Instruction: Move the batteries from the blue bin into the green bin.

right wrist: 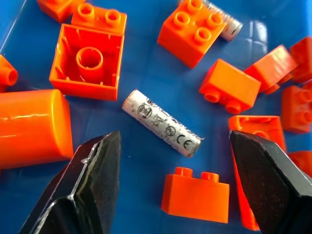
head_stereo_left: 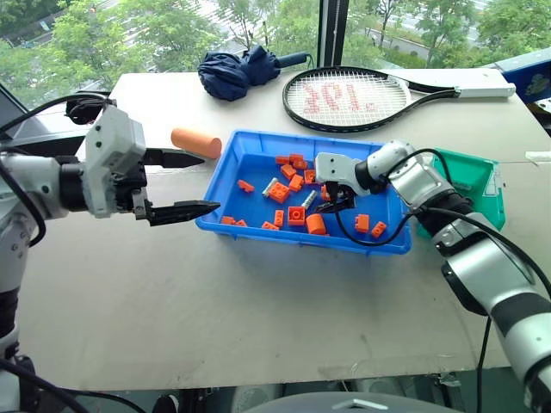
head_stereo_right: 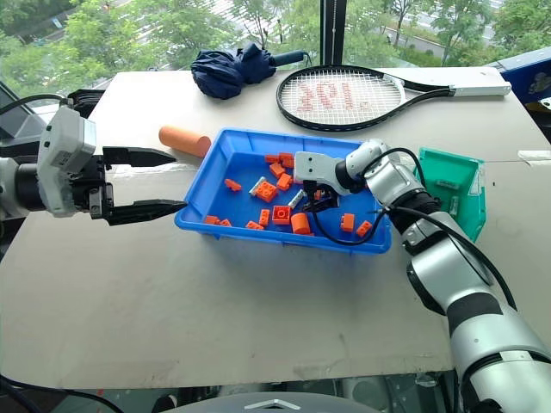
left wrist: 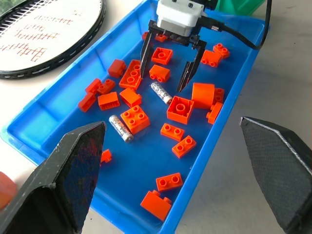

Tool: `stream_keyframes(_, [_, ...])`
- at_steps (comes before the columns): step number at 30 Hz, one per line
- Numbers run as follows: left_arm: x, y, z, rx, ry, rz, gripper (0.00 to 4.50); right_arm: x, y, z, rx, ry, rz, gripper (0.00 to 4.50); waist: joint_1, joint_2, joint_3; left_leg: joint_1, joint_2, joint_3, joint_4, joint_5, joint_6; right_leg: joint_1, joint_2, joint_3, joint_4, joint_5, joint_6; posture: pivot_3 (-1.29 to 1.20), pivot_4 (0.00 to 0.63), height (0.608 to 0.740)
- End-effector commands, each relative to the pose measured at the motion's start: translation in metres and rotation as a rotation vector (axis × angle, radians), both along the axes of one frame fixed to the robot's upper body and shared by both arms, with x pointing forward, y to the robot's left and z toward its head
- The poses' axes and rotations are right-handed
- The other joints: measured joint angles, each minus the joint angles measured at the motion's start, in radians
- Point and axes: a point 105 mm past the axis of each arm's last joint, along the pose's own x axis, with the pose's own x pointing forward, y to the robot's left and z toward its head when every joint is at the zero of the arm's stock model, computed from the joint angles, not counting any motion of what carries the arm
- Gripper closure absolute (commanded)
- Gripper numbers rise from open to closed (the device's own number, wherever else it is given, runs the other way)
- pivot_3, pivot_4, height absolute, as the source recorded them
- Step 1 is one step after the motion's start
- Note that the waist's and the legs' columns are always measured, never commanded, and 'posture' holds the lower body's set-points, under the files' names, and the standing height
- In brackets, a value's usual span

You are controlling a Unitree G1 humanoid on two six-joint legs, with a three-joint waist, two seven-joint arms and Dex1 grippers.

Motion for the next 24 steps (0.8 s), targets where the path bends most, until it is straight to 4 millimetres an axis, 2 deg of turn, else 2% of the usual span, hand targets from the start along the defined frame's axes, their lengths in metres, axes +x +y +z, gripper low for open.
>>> stream_keyframes(1, [-0.007,0.001,0.01,0.019,-0.046,0.008,0.0,0.002,0.007,0.007,-0.033,-0.004,0.046,0.97,0.0,0.0,0.0,0.0,0.0,0.0,0.0,0.0,0.0,0.0,0.0,0.0,0.0,0.0,0.0,0.0,0.15,0.74])
stream_keyframes(5, [-0.008,0.004,0.01,0.02,-0.067,0.023,0.0,0.0,0.011,0.001,-0.074,0.017,0.074,0.97,0.002,0.0,0.0,0.0,0.0,0.0,0.0,0.001,-0.002,0.0,0.0,0.0,0.001,0.0,0.0,0.0,0.15,0.74])
stream_keyframes(6, [-0.009,0.004,0.011,0.019,-0.074,0.025,0.0,-0.002,0.011,-0.002,-0.076,0.047,0.08,1.2,0.002,0.0,0.0,0.0,0.0,-0.001,0.0,0.001,-0.002,0.0,0.0,0.0,0.001,0.0,0.0,0.0,0.15,0.74])
stream_keyframes(8, [-0.009,0.005,0.014,0.012,-0.085,0.024,0.0,-0.005,0.009,-0.007,-0.104,0.095,0.089,1.76,0.002,0.0,0.0,0.0,0.0,-0.001,0.0,0.001,-0.003,0.0,0.0,0.0,0.001,0.0,0.0,0.0,0.15,0.74])
stream_keyframes(14, [-0.013,0.007,0.01,0.013,-0.084,0.027,0.0,-0.01,0.003,-0.012,-0.118,0.141,0.116,4.41,0.001,0.0,0.0,0.001,0.0,-0.001,-0.001,0.002,-0.003,0.0,0.0,0.0,0.001,0.0,0.0,0.0,0.15,0.74])
stream_keyframes(17, [-0.014,0.003,0.007,-0.001,-0.082,0.012,0.0,-0.008,0.002,-0.006,-0.087,0.117,0.112,4.47,0.002,0.0,0.0,0.001,0.0,-0.002,-0.001,0.002,-0.003,0.0,0.0,0.0,0.002,0.0,0.0,0.0,0.15,0.74])
stream_keyframes(21, [-0.013,-0.005,0.006,-0.017,-0.08,-0.027,0.0,-0.002,0.003,0.018,0.002,0.048,0.099,4.47,0.004,0.0,0.0,0.0,0.0,-0.002,-0.001,0.002,-0.004,0.0,0.0,0.0,0.002,0.0,0.0,0.0,0.15,0.74])
stream_keyframes(24, [-0.012,-0.012,0.005,-0.05,-0.075,-0.075,0.0,-0.001,-0.004,0.044,0.083,-0.011,0.084,4.47,0.005,0.0,0.0,0.0,-0.001,-0.002,-0.001,0.002,-0.004,-0.001,-0.001,0.0,0.001,0.0,0.0,0.0,0.15,0.74])
